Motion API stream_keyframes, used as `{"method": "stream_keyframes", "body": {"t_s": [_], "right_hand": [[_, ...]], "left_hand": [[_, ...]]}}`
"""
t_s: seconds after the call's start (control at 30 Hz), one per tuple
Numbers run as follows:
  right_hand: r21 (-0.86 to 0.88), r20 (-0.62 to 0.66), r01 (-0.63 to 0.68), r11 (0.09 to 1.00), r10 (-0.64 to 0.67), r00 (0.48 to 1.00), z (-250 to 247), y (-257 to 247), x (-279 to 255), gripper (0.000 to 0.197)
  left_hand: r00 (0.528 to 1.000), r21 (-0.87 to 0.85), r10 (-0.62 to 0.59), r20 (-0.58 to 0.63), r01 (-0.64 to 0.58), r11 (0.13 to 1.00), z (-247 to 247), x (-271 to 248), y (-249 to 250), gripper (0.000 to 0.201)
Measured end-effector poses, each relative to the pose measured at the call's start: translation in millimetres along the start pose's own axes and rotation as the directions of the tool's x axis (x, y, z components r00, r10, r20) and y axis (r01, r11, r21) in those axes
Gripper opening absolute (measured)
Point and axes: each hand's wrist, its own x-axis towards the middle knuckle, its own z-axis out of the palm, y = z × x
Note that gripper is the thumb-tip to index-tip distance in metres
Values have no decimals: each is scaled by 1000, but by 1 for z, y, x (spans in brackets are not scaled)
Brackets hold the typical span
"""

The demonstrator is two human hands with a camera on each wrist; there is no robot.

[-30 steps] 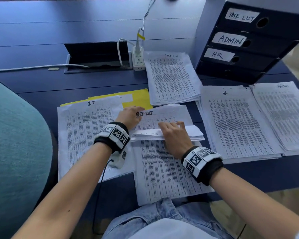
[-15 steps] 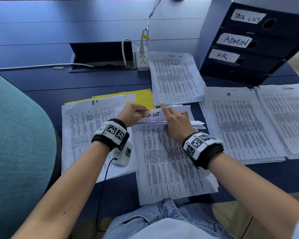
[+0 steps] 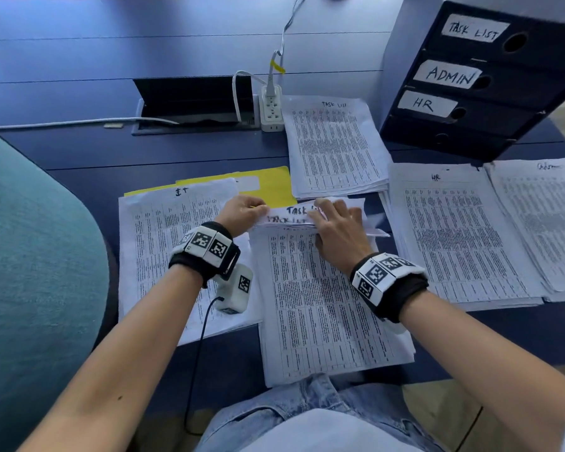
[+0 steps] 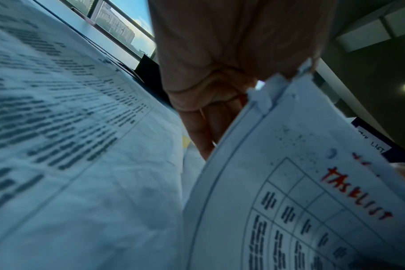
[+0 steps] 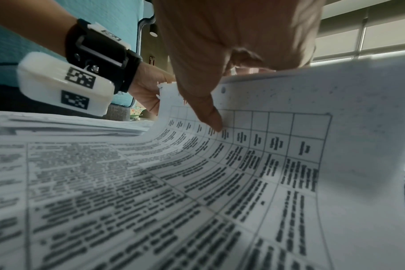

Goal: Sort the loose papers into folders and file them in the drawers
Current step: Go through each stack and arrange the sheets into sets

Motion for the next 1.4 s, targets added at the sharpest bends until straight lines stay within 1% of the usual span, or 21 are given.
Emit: {"method": "stream_keyframes", "body": {"t_s": [0.1, 0.17, 0.27, 0.33, 0.37, 0.43, 0.5, 0.53, 0.57, 0.6, 0.63, 0.67, 0.7, 0.83, 0.93, 1.0, 1.13, 1.27, 1.3, 1.37, 1.4], "right_hand": [[-1, -197, 32, 999, -31, 980, 5, 1, -5, 46], [35, -251, 63, 997, -52, 967, 5, -2, -10, 50], [70, -246, 49, 996, -31, 969, 6, -7, -19, 65], [78, -206, -10, 997, 26, 978, 8, -8, -21, 77], [75, -189, -38, 996, 52, 981, 7, -8, -20, 77], [51, -185, -63, 997, 71, 980, 6, -8, -19, 60], [-13, -205, -61, 998, 58, 977, 6, -10, -22, 42], [-45, -221, -53, 998, 42, 974, 7, -11, -24, 42], [-65, -230, -41, 997, 25, 973, 9, -12, -26, 44], [-77, -239, -27, 997, 8, 971, 11, -13, -29, 47], [-84, -239, -14, 996, -7, 971, 14, -13, -30, 49], [-81, -236, -3, 997, -16, 972, 16, -14, -31, 49], [-66, -231, 4, 998, -19, 973, 17, -15, -32, 49], [1, -196, 4, 1000, -4, 981, 22, -14, -34, 53], [1, -128, -9, 1000, 9, 992, 24, -17, -37, 60], [-5, -65, -30, 1000, 30, 997, 22, -19, -37, 60], [12, 135, -45, 999, 43, 990, 7, -20, -34, 55], [5, 155, -41, 999, 40, 987, 1, -20, -31, 56], [5, 159, -41, 999, 40, 986, 0, -20, -31, 55], [2, 172, -47, 999, 46, 984, -1, -20, -31, 56], [4, 173, -55, 998, 54, 983, 0, -20, -30, 57]], "left_hand": [[999, -39, -37, -25, 36, 999, 1, 2, 1, 20], [999, -99, -53, -9, 51, 994, 3, 4, 0, 16], [994, -180, -88, 70, 100, 979, 2, 3, 1, 27], [974, -249, -112, 196, 160, 955, 3, -1, 8, 34], [959, -264, -115, 260, 185, 947, 4, -3, 13, 34], [948, -277, -105, 299, 192, 942, 6, -5, 20, 34], [963, -290, -122, 241, 192, 937, 5, -3, 25, 33], [976, -253, -112, 187, 158, 954, 5, 0, 25, 32], [987, -150, -99, 126, 117, 982, 6, 3, 24, 28], [994, 4, -82, 66, 82, 997, 7, 6, 22, 25], [998, 156, -65, 19, 61, 986, 10, 8, 18, 26], [998, 263, -65, -1, 63, 963, 12, 10, 14, 31], [997, 320, -76, -2, 72, 945, 15, 12, 11, 35], [999, 460, -33, -3, 31, 887, 23, 16, 3, 40], [999, 504, 47, -10, -35, 863, 22, 11, 4, 41], [997, 517, 77, -7, -62, 854, 21, 8, 4, 44], [995, 558, 99, -25, -68, 827, 22, 1, 3, 45], [980, 573, 161, -113, -68, 817, 23, -2, 3, 30], [973, 574, 183, -143, -69, 816, 23, -3, 2, 30], [958, 534, 210, -198, -74, 842, 23, -4, -2, 28], [955, 498, 208, -212, -77, 864, 21, -4, -3, 23]]}}
